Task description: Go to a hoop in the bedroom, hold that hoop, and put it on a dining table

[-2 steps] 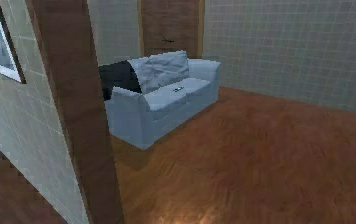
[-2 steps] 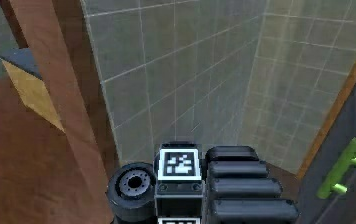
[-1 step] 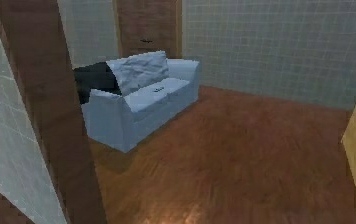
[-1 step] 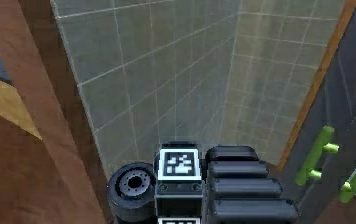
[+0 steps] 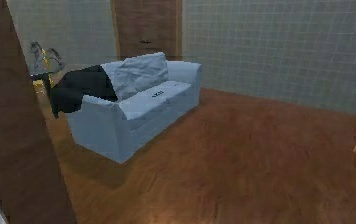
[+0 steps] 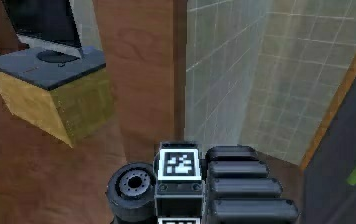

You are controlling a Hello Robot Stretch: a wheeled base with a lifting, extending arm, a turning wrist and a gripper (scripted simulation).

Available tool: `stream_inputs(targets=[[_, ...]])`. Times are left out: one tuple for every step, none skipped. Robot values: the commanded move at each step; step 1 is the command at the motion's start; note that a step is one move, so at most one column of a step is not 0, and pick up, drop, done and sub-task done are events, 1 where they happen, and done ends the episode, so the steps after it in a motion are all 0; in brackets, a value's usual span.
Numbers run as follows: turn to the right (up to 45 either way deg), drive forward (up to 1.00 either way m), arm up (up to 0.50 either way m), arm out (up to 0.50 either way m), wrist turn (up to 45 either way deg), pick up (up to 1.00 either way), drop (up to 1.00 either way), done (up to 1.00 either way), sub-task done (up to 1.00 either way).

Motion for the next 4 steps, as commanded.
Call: stream_inputs(targets=[[12.0, 0.00, 0.00, 0.00, 0.0, 0.00, 0.00, 0.00, 0.00], [0.0, 1.00, 0.00, 0.00, 0.0, 0.00, 0.00, 0.00, 0.00], [0.0, 1.00, 0.00, 0.00, 0.0, 0.00, 0.00, 0.00, 0.00], [0.0, 1.00, 0.00, 0.00, 0.0, 0.00, 0.00, 0.00, 0.00]])
